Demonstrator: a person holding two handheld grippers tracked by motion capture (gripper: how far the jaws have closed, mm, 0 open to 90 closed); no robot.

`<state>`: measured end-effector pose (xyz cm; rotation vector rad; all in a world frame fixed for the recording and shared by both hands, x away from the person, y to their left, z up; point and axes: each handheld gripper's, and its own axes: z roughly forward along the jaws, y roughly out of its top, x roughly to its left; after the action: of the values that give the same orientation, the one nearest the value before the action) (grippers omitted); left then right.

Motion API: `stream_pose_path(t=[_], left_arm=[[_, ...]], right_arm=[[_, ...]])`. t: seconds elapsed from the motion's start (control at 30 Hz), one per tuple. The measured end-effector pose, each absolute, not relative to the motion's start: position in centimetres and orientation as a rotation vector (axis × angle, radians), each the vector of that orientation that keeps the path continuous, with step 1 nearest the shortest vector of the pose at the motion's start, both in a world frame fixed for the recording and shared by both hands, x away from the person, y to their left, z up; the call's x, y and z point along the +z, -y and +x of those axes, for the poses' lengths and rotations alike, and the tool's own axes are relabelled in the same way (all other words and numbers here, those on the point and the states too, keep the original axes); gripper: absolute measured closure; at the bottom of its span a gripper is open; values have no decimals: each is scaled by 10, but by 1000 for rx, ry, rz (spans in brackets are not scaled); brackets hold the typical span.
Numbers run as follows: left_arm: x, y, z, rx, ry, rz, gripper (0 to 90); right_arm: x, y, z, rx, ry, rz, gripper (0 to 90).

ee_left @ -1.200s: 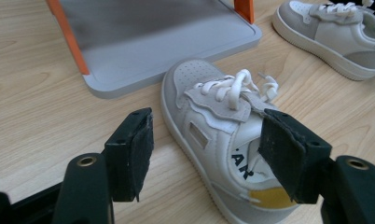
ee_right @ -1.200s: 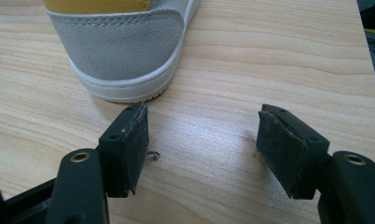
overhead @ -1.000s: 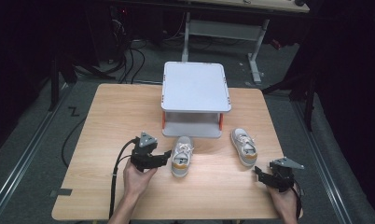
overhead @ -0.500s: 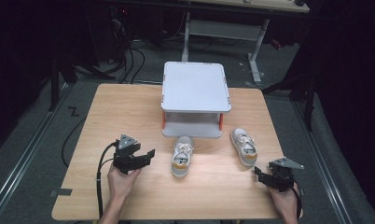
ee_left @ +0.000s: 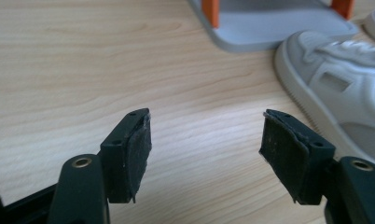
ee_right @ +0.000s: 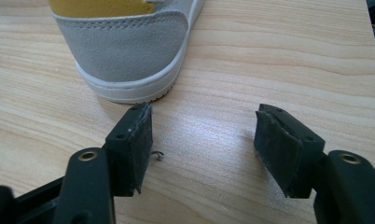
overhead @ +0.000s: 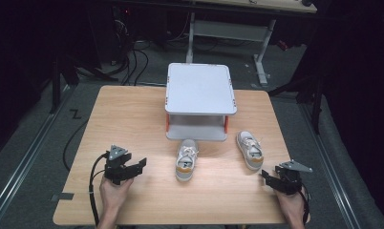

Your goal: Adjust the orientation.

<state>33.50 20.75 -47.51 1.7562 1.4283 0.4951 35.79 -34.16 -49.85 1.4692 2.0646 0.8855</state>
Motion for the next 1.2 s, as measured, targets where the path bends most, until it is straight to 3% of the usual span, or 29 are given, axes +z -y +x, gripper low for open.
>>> stream_pose_path(t=[0.43,0.83,1.2], left_arm=[[-502,-215,336,555,-1502,1785,333],[-506,-209,336,614,-1490,1830,321],[-507,-202,336,658,-1476,1891,281]], right_arm=[[-487,347,346,1051,-2001,1451,453],[-449,333,342,1210,-2047,1358,529],[-428,297,388,1110,-2186,1392,615]])
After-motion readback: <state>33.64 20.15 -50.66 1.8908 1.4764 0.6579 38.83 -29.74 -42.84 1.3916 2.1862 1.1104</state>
